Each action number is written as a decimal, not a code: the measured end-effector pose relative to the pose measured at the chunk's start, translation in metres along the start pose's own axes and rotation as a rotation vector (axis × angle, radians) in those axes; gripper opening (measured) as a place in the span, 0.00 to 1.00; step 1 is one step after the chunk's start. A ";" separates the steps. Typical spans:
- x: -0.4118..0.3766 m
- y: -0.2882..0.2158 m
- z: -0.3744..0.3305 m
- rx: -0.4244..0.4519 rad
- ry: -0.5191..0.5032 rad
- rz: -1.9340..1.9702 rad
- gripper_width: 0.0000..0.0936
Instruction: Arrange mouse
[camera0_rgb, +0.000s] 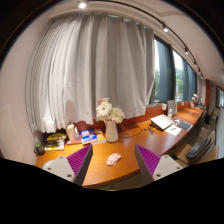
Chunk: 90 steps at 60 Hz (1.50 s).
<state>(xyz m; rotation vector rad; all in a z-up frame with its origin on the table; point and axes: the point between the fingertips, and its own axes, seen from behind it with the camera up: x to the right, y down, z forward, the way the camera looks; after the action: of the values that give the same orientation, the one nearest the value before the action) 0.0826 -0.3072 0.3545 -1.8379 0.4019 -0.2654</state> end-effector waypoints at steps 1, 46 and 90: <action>-0.002 0.000 0.000 0.002 -0.010 -0.002 0.90; 0.019 0.252 0.221 -0.362 -0.184 -0.052 0.90; -0.053 0.260 0.411 -0.533 -0.275 -0.157 0.75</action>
<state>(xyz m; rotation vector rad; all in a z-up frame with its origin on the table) 0.1541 0.0053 -0.0148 -2.3963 0.1397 -0.0043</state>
